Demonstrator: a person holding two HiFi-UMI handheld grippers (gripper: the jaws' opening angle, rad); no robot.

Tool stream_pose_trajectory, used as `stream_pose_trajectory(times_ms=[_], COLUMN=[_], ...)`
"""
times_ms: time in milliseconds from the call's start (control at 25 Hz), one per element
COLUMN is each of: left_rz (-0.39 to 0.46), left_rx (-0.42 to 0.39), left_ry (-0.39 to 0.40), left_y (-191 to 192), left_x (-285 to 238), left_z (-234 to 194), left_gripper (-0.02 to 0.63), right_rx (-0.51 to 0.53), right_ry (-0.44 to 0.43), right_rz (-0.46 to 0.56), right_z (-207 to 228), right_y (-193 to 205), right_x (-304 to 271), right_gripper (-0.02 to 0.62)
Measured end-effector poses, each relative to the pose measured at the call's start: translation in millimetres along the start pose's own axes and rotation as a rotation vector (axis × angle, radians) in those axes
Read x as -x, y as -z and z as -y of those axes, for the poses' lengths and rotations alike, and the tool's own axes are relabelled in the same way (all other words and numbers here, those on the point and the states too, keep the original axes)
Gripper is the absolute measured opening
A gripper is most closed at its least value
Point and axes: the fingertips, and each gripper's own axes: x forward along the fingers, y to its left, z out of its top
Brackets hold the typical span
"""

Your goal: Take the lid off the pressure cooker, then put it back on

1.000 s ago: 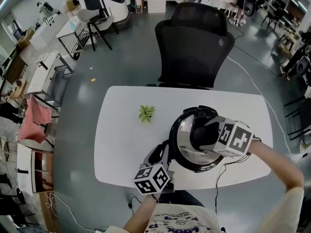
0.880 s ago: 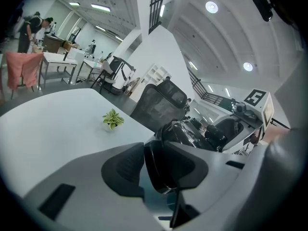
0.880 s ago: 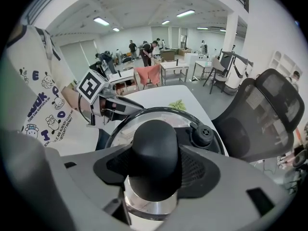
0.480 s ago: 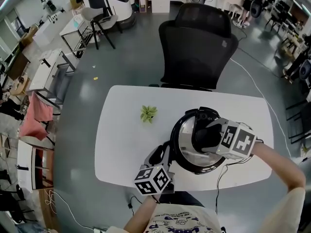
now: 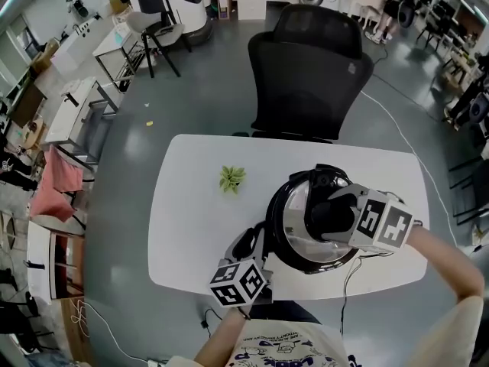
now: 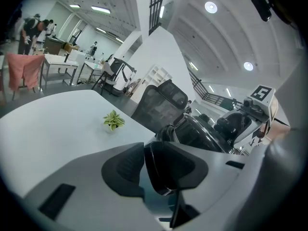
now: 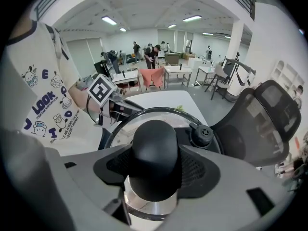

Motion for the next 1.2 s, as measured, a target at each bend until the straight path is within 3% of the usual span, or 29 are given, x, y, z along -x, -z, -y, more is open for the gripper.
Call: stream_pose_trajectory(times_ms=[400, 1200], left_rz=[-0.004, 0.012], left_rx=[-0.017, -0.091], left_ry=[-0.014, -0.095], left_y=[1, 2], left_x=[-2, -4], left_z=[0, 2], left_gripper=[0.137, 0.137], right_rx=[-0.113, -0.468], right_ry=[0.088, 0.302], right_rz=[0.084, 0.104], right_z=[26, 46], right_y=[5, 131], right_x=[39, 111], right_gripper=[0.295, 0.295])
